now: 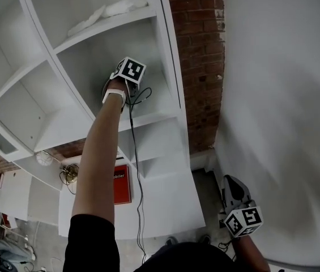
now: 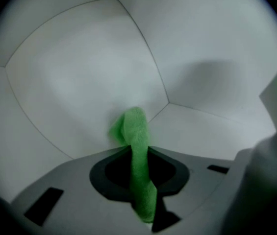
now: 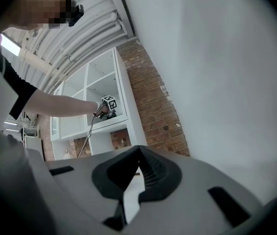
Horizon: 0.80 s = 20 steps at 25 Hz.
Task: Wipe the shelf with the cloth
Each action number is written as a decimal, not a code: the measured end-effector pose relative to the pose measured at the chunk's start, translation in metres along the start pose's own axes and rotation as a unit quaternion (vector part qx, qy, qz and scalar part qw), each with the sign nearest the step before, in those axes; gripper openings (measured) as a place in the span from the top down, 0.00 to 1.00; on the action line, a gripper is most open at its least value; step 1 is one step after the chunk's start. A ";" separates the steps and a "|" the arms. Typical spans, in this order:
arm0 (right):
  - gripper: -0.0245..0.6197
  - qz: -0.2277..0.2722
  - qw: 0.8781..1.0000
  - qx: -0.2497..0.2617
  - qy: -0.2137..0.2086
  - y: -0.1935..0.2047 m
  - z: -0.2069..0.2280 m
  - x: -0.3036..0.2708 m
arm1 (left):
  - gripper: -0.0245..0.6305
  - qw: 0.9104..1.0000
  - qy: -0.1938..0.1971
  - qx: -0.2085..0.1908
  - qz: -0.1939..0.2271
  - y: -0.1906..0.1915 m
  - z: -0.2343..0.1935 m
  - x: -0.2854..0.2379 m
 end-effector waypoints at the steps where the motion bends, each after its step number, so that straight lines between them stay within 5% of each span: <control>1: 0.96 -0.001 1.000 -0.002 0.004 0.001 0.001 0.001 | 0.86 1.000 0.015 0.002 0.005 -0.003 0.005 -0.003; 16: 0.96 0.001 0.999 -0.018 0.041 0.005 -0.003 0.020 | 0.86 0.983 0.173 0.023 0.055 -0.027 0.058 0.013; 20: 0.96 -0.002 1.000 -0.016 0.024 0.009 -0.011 0.013 | 0.86 0.982 0.168 0.033 0.075 -0.020 0.040 0.036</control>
Point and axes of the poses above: the fingertips, and each gripper's own axes: x backward along the fingers, z to its right, y out of its underside, the point moved 10 cm from there along x, backward along the fingers, and after that the axes turned 9 degrees about x, right-handed, at the moved point
